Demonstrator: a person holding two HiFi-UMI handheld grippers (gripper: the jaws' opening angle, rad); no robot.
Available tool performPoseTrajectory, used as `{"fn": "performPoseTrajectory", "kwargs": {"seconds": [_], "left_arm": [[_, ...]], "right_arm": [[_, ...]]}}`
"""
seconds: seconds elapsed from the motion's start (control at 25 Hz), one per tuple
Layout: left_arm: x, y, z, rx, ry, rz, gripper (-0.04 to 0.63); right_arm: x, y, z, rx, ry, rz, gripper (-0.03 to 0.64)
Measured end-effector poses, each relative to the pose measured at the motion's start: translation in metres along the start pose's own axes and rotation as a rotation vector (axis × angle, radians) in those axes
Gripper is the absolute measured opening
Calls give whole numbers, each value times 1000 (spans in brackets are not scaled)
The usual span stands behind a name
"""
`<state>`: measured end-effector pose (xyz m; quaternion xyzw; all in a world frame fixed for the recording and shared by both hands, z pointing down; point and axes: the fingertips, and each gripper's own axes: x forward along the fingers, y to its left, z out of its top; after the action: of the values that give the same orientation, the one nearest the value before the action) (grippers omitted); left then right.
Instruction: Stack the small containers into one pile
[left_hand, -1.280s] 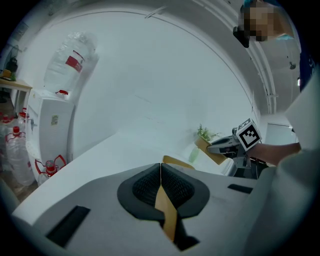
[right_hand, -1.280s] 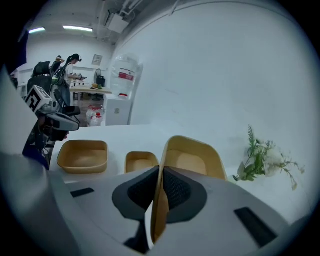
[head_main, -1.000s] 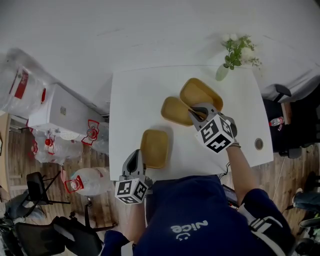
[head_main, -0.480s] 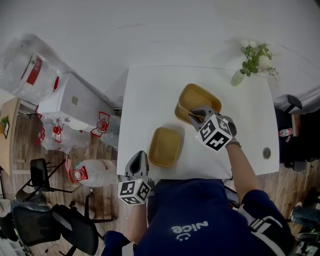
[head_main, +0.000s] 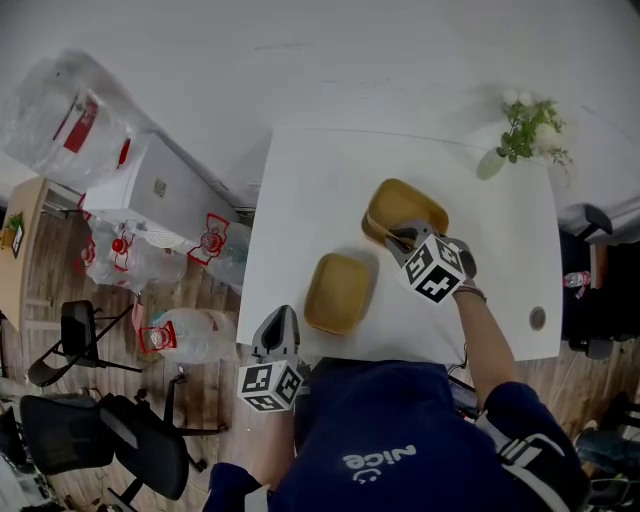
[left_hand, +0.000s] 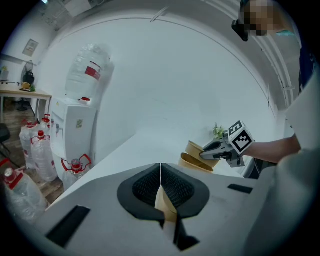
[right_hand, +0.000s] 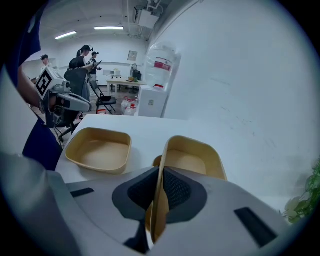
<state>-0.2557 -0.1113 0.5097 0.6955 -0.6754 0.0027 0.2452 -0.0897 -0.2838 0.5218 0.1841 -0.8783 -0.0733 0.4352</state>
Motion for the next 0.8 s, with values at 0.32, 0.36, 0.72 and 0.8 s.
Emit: {"fn": "performPoseTrajectory", "kwargs": {"seconds": [0.32, 0.36, 0.72, 0.8], "left_arm": [[3, 1, -5, -15, 11, 10, 20], [4, 1, -5, -15, 11, 11, 20], [5, 7, -7, -30, 14, 35, 20], [6, 7, -8, -32, 17, 37, 20]], "right_arm": [[15, 8, -10, -11, 13, 42, 57], [16, 8, -10, -18, 13, 47, 57], [25, 13, -13, -49, 20, 72, 57], [26, 12, -14, -50, 19, 73, 57]]}}
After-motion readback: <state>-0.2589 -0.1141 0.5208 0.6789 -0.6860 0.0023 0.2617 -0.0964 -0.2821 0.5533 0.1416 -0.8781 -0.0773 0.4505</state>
